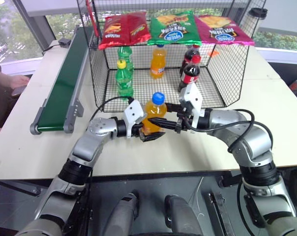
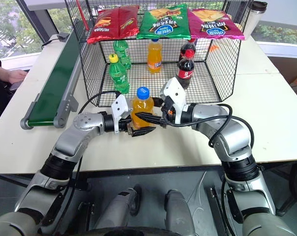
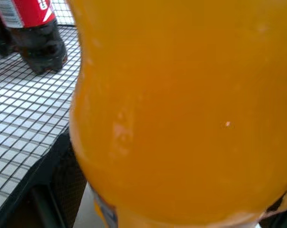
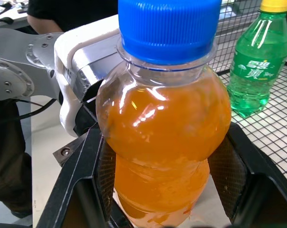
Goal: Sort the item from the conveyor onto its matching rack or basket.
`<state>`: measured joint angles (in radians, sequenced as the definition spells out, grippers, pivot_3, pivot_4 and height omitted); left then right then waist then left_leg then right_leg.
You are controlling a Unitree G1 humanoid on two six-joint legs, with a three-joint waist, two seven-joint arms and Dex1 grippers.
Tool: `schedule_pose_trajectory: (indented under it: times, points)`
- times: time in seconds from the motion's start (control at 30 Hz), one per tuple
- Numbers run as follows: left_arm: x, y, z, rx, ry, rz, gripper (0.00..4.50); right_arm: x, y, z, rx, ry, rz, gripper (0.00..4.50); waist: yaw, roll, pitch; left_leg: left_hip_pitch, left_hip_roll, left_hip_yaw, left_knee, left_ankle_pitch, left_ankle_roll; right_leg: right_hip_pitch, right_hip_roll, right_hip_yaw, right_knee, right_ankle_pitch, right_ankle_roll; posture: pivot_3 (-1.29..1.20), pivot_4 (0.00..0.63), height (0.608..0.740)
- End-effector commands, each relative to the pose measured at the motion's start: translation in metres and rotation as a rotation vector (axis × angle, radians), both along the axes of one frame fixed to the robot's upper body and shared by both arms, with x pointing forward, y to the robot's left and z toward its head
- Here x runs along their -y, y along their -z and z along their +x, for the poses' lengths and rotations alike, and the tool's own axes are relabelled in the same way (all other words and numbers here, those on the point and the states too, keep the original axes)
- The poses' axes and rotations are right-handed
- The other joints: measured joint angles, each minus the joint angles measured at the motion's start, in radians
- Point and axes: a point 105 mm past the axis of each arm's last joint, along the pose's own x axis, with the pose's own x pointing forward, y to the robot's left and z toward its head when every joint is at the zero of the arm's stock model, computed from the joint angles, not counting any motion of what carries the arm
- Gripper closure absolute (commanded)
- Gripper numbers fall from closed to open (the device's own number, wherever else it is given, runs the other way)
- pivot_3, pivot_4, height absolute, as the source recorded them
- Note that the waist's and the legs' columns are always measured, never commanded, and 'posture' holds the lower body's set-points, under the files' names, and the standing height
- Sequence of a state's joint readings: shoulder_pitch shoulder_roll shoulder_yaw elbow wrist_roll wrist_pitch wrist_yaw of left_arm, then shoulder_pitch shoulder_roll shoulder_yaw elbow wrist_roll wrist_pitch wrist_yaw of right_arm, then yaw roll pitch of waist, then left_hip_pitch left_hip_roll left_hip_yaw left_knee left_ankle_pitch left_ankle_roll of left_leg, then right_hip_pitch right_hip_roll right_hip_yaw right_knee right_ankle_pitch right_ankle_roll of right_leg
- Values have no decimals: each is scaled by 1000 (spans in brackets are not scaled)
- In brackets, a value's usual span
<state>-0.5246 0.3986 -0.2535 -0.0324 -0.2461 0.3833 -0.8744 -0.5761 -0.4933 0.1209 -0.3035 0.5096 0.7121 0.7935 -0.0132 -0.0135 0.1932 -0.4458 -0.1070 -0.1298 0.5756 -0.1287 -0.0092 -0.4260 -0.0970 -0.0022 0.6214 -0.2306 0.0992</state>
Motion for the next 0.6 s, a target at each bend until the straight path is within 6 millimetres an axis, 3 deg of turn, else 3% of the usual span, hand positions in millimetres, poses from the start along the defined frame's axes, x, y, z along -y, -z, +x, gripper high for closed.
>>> schedule_pose_trajectory:
  times: [0.03, 0.2, 0.33, 0.6]
  points:
    - [-10, -5, -2, 45, -36, 14, 33, -1, -28, 7, 122, 35, 42, 2322, -2, 0, 0, 0, 0, 0, 0, 0, 0, 0, 0, 0, 0, 0, 0, 0, 150, 738]
    - [-36, -12, 4, 62, -174, -17, 33, 7, -37, 37, 161, 203, 83, 2322, -1, 0, 0, 1, 0, 0, 0, -1, -1, -1, 0, 0, 4, -1, -2, 0, 150, 738]
    - [-58, 14, 3, 83, -298, 59, 33, 12, -46, 72, 193, 379, 141, 2322, -3, 1, 0, 2, 0, 1, 1, -1, -1, -1, 0, 1, 5, -1, -2, 0, 150, 738]
    - [-62, 0, 18, 142, -596, -95, 33, 16, -39, 113, 220, 546, 148, 2322, 3, 1, 0, 2, -1, 1, 1, 0, -2, -1, 1, 1, 7, 1, 1, 0, 150, 738]
